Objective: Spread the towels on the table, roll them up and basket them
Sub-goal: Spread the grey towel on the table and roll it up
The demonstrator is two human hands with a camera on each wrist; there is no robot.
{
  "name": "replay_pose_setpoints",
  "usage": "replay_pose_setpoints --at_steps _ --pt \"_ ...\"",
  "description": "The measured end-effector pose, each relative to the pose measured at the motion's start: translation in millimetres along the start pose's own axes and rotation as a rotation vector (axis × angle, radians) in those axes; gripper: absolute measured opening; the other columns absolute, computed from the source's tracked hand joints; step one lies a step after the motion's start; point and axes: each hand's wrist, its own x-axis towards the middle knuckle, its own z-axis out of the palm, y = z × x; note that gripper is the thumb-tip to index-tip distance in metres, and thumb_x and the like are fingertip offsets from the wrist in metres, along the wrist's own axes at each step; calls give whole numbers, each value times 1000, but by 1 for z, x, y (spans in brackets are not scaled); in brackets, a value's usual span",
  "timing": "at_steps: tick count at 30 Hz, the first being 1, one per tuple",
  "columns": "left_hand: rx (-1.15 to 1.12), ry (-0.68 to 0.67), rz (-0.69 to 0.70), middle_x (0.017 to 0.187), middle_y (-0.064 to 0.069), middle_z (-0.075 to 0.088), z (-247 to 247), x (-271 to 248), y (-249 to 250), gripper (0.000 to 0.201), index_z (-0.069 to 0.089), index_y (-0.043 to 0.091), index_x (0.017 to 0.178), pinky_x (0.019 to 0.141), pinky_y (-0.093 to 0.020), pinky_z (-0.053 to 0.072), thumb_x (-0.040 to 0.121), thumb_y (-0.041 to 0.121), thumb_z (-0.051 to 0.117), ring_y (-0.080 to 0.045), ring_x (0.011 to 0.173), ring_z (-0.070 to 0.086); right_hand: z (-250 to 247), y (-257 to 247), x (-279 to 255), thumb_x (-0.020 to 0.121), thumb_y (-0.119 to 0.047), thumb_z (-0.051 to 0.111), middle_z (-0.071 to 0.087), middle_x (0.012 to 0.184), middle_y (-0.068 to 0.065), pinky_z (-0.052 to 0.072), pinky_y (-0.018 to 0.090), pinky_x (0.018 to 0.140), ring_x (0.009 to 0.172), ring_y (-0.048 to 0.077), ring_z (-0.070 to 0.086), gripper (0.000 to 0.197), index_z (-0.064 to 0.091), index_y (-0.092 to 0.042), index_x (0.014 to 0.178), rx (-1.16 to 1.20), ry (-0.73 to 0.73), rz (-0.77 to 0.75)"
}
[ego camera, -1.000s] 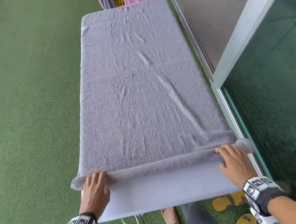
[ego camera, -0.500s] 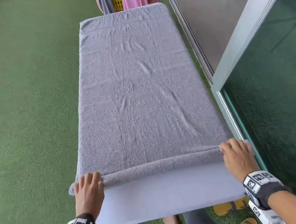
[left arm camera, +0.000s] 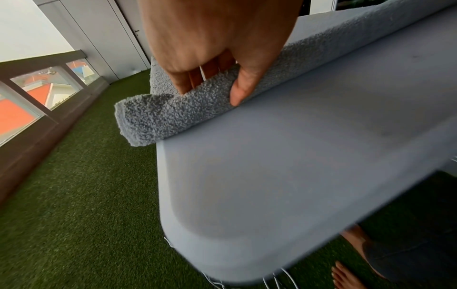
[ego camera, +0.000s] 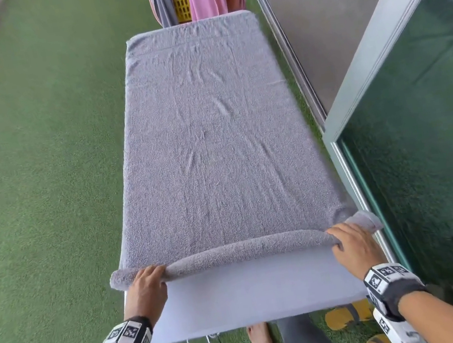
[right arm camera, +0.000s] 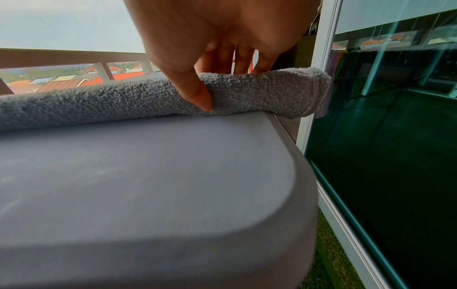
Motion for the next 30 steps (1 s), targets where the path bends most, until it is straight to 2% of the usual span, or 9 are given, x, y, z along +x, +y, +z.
replay_pose_setpoints --at_steps 6,9,14,17,19,22,25,28,30 --pt "-63 -48 7 71 6 62 -4 -59 13 31 67 13 77 59 -18 44 59 -8 79 -6 64 47 -3 -5 -51 84 -16 56 62 121 -6 38 34 104 114 16 52 38 62 -20 121 -33 -110 59" --pt "-120 -115 -37 71 10 60 -4 -81 12 26 66 17 75 62 -17 41 67 -5 75 -5 64 50 -1 -7 -77 90 -23 47 59 123 -11 33 34 104 116 12 48 33 59 -27 120 -123 -152 70" --pt "-91 -188 -35 76 13 58 -2 -92 2 25 51 28 74 59 -15 35 88 9 59 -6 66 54 -8 -13 -93 94 -25 36 65 100 -12 33 35 95 96 11 57 21 51 -33 106 -143 -192 62" --pt "-100 -135 -51 92 -5 69 -5 -85 -5 14 65 11 96 66 -15 48 91 1 56 -12 75 63 -11 -10 -88 88 -14 53 64 102 -4 38 32 75 84 19 60 29 53 -25 115 -71 -41 49" --pt "-34 -53 -36 112 -19 67 3 -83 -11 35 62 -1 118 88 -37 54 85 -12 56 -29 99 66 -8 -8 -85 79 -1 62 59 98 1 42 35 73 84 24 56 26 63 -18 99 -64 106 27" --pt "3 -55 60 137 -16 50 20 -94 -7 50 51 3 134 109 -47 34 86 -12 51 -34 129 47 5 -9 -89 75 3 61 54 94 -3 49 42 82 89 22 55 26 61 -19 88 -48 97 -50" --pt "-13 -102 30 148 -11 35 28 -108 -1 64 41 5 142 113 -46 20 83 1 63 -30 140 30 21 -5 -101 73 -7 64 57 125 0 44 43 104 117 22 53 48 57 -16 121 -122 -11 -49" --pt "25 -103 -11 144 -13 44 23 -102 1 67 45 6 140 113 -47 19 78 5 72 -30 136 38 26 -1 -98 74 -10 67 53 138 3 31 42 112 129 23 48 64 51 -14 135 -161 -27 -39" --pt "33 -68 0 134 -14 55 19 -91 1 61 54 5 132 110 -48 29 74 0 74 -31 127 50 22 1 -89 78 -10 67 52 140 1 24 40 115 132 22 45 62 50 -16 137 -159 -39 -24"
